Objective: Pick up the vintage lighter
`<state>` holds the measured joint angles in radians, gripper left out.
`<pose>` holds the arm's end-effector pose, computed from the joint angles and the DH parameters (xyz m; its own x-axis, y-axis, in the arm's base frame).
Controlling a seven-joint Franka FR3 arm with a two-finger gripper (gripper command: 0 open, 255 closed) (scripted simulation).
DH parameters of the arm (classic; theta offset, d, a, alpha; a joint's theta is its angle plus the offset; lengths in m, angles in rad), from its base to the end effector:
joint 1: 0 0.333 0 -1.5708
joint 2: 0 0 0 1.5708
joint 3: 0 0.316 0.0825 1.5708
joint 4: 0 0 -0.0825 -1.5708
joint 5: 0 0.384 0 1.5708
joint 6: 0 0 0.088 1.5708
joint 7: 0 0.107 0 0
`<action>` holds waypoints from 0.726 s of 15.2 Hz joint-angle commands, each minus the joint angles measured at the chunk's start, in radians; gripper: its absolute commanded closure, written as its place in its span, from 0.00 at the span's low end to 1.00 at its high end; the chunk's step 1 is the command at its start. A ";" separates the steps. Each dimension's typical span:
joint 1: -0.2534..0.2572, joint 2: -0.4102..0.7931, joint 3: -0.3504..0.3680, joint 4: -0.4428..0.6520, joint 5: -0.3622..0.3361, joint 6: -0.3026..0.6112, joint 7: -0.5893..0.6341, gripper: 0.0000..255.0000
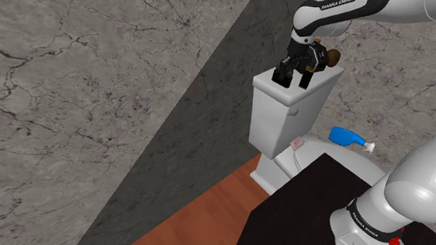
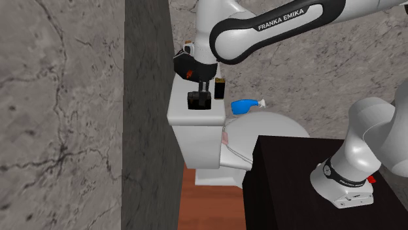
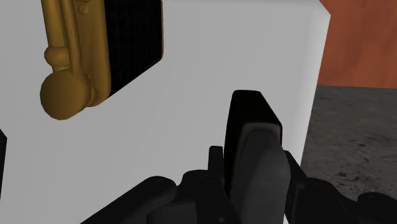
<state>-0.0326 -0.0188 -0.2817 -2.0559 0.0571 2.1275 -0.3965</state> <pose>0.5275 -0.1694 0.4526 0.9932 0.0528 0.1034 0.0549 -0.9983 -0.0176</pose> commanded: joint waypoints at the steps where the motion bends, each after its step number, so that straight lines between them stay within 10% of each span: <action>1: 0.000 0.000 0.000 0.000 0.000 0.001 0.000 1.00; 11: 0.001 -0.012 0.001 0.024 -0.005 -0.036 0.006 1.00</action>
<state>-0.0319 -0.0278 -0.2808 -2.0400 0.0534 2.1035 -0.3921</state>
